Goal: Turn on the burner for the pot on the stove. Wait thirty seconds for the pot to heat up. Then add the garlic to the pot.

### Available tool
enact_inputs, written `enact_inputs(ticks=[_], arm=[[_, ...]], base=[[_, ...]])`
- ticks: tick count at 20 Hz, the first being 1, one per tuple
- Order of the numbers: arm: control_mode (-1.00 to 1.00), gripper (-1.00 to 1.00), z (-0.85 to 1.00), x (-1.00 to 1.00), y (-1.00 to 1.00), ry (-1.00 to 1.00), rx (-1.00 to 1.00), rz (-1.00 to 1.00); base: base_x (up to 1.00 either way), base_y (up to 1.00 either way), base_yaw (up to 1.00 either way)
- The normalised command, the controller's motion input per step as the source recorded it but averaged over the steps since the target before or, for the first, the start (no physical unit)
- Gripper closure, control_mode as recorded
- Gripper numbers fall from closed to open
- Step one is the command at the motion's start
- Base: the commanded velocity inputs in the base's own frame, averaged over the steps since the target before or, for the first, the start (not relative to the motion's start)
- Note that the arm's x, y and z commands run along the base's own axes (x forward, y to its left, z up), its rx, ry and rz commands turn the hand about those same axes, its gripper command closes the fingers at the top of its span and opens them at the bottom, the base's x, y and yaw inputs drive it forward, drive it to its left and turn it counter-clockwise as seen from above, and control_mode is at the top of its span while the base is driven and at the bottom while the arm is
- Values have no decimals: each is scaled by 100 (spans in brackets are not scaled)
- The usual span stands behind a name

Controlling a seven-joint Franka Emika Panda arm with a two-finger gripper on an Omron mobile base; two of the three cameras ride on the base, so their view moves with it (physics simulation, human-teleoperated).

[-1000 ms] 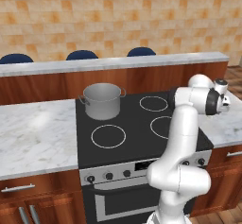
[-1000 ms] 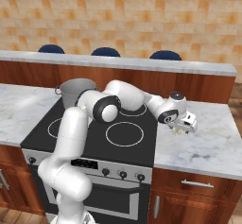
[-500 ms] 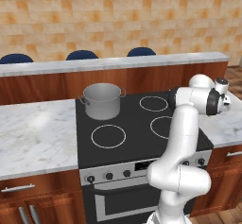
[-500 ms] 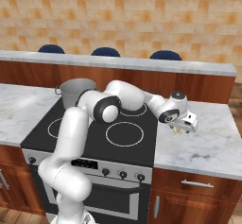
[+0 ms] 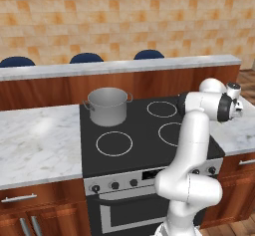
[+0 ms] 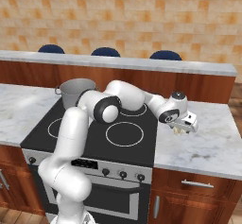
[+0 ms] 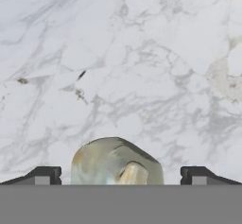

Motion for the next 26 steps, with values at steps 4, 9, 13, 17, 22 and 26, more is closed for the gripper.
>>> enact_inputs(ticks=[4, 9, 13, 17, 22, 26], arm=[[-100, -100, 0, 0, 0, 0, 0, 0], [-100, -100, 0, 0, 0, 0, 0, 0], [-100, -100, 0, 0, 0, 0, 0, 0], [-100, -100, 0, 0, 0, 0, 0, 0], [-100, -100, 0, 0, 0, 0, 0, 0], [-100, -100, 0, 0, 0, 0, 0, 0]], base=[[0, 0, 0], [0, 0, 0], [0, 0, 0], [0, 0, 0], [0, 0, 0], [0, 0, 0]])
